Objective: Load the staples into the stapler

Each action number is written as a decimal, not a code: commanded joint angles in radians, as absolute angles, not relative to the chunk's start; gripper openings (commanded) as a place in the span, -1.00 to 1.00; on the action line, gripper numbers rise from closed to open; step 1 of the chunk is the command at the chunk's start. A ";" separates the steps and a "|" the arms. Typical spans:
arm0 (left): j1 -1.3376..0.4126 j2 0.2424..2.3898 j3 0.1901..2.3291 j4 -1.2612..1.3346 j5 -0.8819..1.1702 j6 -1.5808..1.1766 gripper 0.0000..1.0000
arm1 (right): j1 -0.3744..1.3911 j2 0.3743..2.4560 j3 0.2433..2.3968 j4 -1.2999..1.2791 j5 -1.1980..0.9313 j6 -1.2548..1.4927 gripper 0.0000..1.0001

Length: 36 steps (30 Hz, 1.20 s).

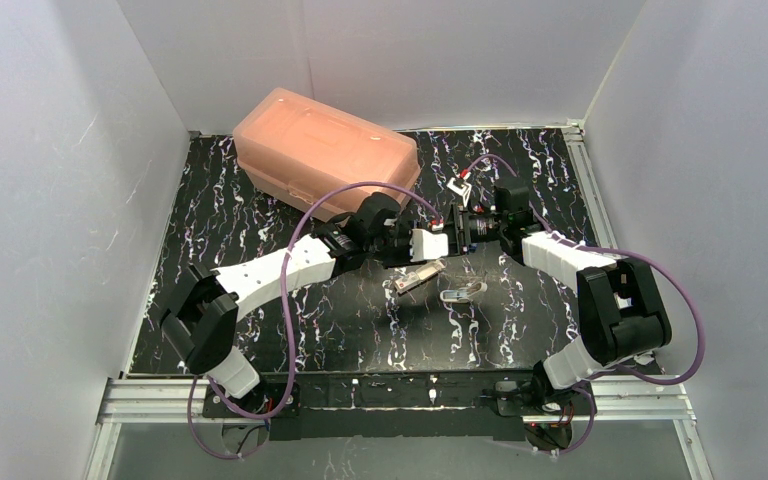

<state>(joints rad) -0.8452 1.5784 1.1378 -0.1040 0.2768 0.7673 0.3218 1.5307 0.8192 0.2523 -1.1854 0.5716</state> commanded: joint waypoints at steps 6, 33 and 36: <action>-0.859 1.563 1.113 -0.061 0.251 0.798 -1.00 | 0.304 1.499 0.820 0.281 -1.183 0.549 -0.97; -0.569 1.416 1.004 -0.559 0.501 0.962 -1.00 | 0.277 1.320 0.986 -0.492 -0.914 -0.336 0.97; -0.515 1.435 0.993 -0.601 0.507 1.007 -1.00 | 0.277 1.251 0.950 -0.478 -0.859 -0.357 0.97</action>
